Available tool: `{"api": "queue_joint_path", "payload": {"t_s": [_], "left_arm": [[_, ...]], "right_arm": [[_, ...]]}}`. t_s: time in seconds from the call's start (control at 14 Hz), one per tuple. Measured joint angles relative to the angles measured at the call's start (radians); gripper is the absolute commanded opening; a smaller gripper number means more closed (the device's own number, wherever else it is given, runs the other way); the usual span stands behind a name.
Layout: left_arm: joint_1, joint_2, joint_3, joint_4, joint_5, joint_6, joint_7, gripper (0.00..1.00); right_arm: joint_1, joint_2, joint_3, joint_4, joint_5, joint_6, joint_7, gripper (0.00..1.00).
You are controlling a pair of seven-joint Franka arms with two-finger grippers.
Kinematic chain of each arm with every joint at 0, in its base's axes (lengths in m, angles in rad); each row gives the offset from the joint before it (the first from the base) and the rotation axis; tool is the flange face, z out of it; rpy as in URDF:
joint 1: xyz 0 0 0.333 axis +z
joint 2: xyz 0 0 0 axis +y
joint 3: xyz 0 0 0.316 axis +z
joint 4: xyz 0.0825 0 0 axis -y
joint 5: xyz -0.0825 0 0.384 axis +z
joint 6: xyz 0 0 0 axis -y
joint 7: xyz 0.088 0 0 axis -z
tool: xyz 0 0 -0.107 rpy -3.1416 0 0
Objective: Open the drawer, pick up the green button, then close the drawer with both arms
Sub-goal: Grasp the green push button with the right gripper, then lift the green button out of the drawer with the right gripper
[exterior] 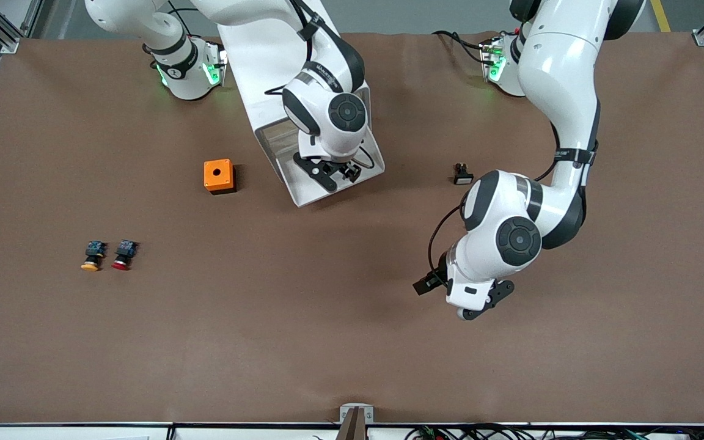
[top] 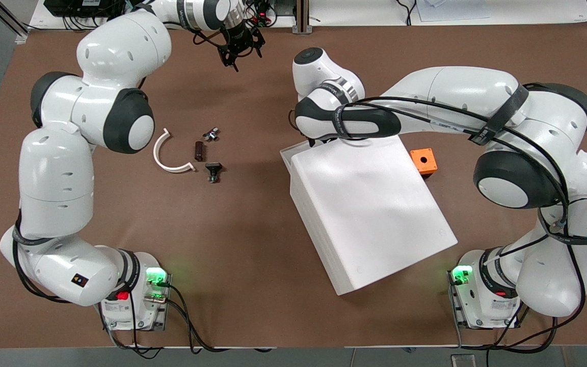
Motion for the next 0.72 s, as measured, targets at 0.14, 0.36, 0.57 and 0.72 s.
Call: {"api": "queue_joint_path", "payload": {"t_s": [0.14,0.36,0.57,0.72], "left_arm": [[0.000,0.000,0.000,0.000,0.000,0.000,0.000,1.00],[0.002,0.000,0.001,0.000,0.000,0.002,0.000,1.00],[0.004,0.000,0.001,0.000,0.000,0.003,0.000,1.00],[0.004,0.000,0.001,0.000,0.000,0.004,0.000,1.00]], "right_arm": [[0.000,0.000,0.000,0.000,0.000,-0.001,0.001,0.43],[0.000,0.000,0.000,0.000,0.000,-0.001,0.005,0.03],[0.000,0.000,0.000,0.000,0.000,-0.001,0.007,0.00],[0.000,0.000,-0.001,0.003,0.000,-0.001,0.008,0.00]]}}
